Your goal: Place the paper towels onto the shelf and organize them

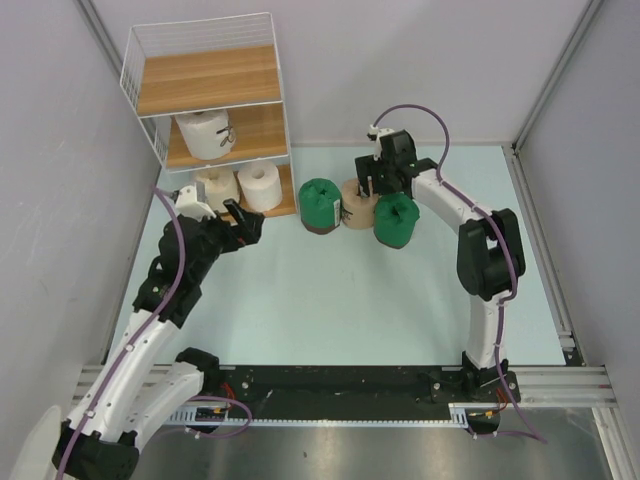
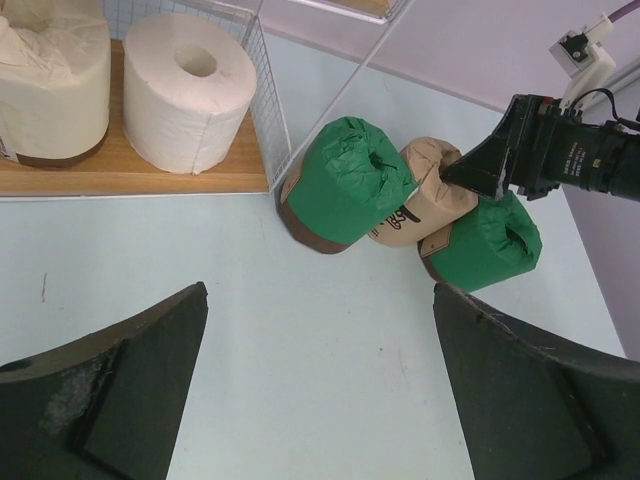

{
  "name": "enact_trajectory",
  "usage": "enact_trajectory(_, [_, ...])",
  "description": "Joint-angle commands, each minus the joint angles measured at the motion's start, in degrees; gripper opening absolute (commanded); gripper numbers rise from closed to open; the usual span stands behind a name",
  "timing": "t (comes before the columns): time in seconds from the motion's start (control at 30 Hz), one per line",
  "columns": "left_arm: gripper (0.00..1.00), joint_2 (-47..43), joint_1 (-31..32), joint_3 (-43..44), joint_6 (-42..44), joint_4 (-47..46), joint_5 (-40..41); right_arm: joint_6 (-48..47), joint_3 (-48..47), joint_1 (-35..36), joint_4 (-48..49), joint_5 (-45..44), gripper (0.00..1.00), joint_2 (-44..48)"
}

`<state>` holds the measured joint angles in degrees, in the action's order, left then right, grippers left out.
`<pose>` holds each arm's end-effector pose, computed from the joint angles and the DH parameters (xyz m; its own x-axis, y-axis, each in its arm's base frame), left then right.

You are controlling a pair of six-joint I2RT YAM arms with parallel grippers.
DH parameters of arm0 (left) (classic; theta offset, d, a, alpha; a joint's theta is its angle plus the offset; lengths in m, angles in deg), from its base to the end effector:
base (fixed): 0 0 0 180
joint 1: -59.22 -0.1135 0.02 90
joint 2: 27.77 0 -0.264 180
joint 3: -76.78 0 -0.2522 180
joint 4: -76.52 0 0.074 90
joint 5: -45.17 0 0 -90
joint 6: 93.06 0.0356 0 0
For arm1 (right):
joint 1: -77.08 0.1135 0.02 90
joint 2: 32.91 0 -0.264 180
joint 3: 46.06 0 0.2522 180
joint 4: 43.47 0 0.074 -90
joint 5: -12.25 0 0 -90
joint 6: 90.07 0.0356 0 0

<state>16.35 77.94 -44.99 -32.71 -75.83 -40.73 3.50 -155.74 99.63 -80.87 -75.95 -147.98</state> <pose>0.1727 -0.0559 0.3331 -0.3185 -0.4131 -0.8532 0.1113 0.8775 -0.4664 0.4275 0.1787 0.2545 -0.6514 -0.2031 -0.7311 -0.3647 0.9287 0.0670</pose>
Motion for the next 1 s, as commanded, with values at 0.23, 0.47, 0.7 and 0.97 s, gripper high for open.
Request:
enact_trajectory(0.23, [1.0, -3.34, -2.72, 0.71, 2.23, 2.63, -2.25, -3.31, -5.68, 1.62, -4.57, -1.01, 0.75, -4.38])
enact_trajectory(0.47, [1.0, -4.65, -4.04, 0.71, 2.49, 3.51, -2.87, -1.82, -4.37, 1.89, -1.07, -0.14, 0.44, 0.19])
enact_trajectory(0.7, [1.0, -6.59, -5.36, 0.97, 2.75, 5.18, -3.13, 1.43, -4.72, 1.8, 0.52, 1.27, 0.3, 7.39])
enact_trajectory(0.97, [1.0, -8.87, -6.06, 1.5, 2.93, 6.76, -2.17, 2.93, -6.64, 5.3, 0.79, 1.1, 0.27, 18.2])
